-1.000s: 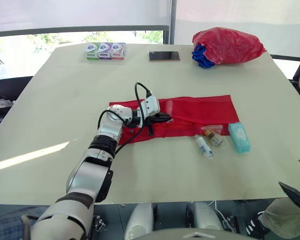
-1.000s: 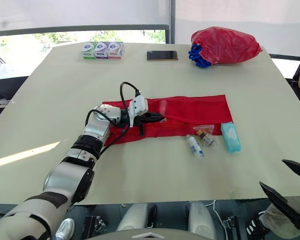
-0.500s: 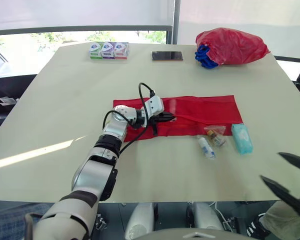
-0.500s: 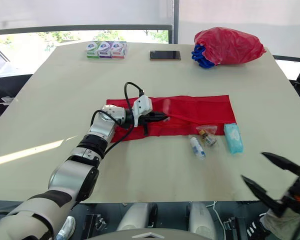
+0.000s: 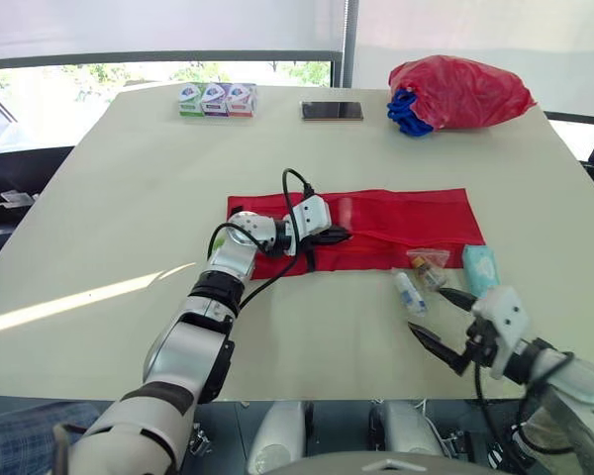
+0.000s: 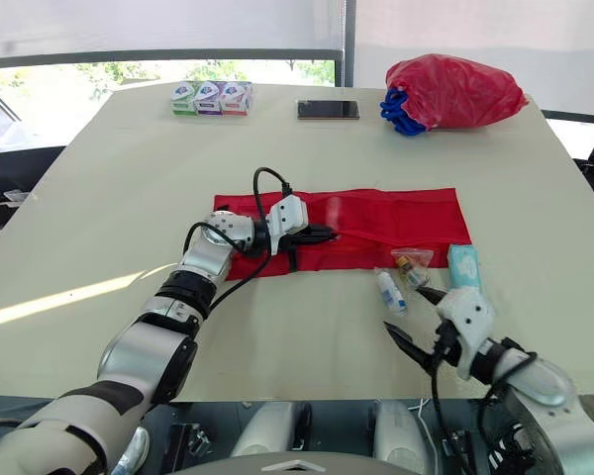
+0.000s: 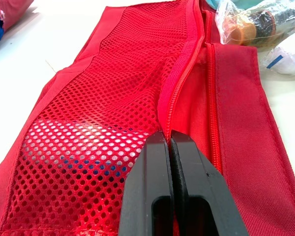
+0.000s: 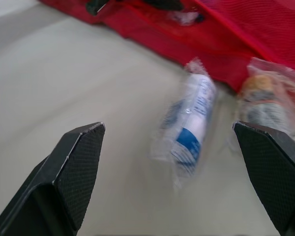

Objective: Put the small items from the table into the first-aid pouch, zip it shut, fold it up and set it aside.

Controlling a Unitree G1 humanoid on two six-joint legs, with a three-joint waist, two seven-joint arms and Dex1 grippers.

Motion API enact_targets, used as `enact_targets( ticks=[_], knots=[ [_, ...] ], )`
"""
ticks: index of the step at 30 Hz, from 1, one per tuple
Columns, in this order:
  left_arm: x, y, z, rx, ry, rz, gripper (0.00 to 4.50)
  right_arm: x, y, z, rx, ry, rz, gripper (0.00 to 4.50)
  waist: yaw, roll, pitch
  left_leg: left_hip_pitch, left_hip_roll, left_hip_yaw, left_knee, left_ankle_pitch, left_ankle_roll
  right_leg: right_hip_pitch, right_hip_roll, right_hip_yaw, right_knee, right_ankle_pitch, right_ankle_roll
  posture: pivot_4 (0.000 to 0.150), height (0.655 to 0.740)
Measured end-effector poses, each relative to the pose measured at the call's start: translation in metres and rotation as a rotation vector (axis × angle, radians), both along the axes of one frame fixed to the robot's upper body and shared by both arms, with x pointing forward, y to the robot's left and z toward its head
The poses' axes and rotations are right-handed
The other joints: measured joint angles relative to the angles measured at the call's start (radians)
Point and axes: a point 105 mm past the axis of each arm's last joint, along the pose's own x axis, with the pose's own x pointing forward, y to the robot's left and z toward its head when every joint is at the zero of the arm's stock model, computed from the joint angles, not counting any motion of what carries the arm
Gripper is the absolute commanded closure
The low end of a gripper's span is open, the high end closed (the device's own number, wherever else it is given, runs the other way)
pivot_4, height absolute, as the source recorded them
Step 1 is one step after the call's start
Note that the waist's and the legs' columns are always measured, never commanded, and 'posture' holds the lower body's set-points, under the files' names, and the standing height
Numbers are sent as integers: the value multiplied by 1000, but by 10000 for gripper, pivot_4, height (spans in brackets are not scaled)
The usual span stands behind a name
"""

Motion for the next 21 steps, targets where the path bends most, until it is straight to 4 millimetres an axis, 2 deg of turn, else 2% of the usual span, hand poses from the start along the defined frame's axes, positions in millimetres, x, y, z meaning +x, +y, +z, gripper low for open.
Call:
enact_targets(
  ticks=[1, 4, 6, 7, 8, 9, 16, 21],
  knots=[
    [-1, -1, 0, -2, -1, 0, 45000, 1, 1, -4, 0, 16, -8, 8087, 0, 0, 0, 0, 0, 0, 0, 0, 0, 0, 0, 0, 0, 0, 0, 1500, 7400],
    [-2, -2, 0, -9, 3, 4, 45000, 4, 1, -12, -32, 43, -24, 21599, -1, 0, 0, 0, 0, 0, 0, 0, 0, 0, 0, 0, 1, 0, 0, 1500, 7400],
    [-4, -3, 0, -15, 5, 5, 45000, 7, 2, -14, -45, 34, -39, 31311, -2, 0, 0, 0, 0, 0, 0, 0, 0, 0, 0, 0, 1, 0, 0, 1500, 7400],
    [-5, -4, -1, -20, 10, 4, 45000, 9, 2, -15, -51, 32, -46, 38105, -2, 0, 0, 0, 0, 0, 0, 0, 0, 0, 0, 0, 1, 0, 0, 1500, 7400],
    [-6, -4, -2, -26, 17, 6, 45000, 10, 2, -16, -55, 31, -49, 40157, -2, 0, 0, 0, 0, 0, 0, 0, 0, 0, 0, 0, 1, 0, 0, 1500, 7400],
    [-7, -4, -2, -28, 18, 7, 45000, 10, 2, -16, -57, 31, -49, 44764, -2, 0, 0, 0, 0, 0, 0, 0, 0, 0, 0, 0, 1, 0, 0, 1500, 7400],
    [-11, -7, -3, -40, 27, 16, 45000, 13, 4, -14, -57, 6, -50, 44764, -2, 0, 0, 0, 0, 0, 0, 0, 0, 0, 0, 0, 1, 0, 0, 1500, 7400],
    [-11, -8, -1, -39, 23, 13, 45000, 19, 14, -1, 5, -4, -27, 44764, -3, 0, 0, 0, 0, 0, 0, 0, 0, 0, 0, 0, 1, 0, 0, 1500, 7400]
  ],
)
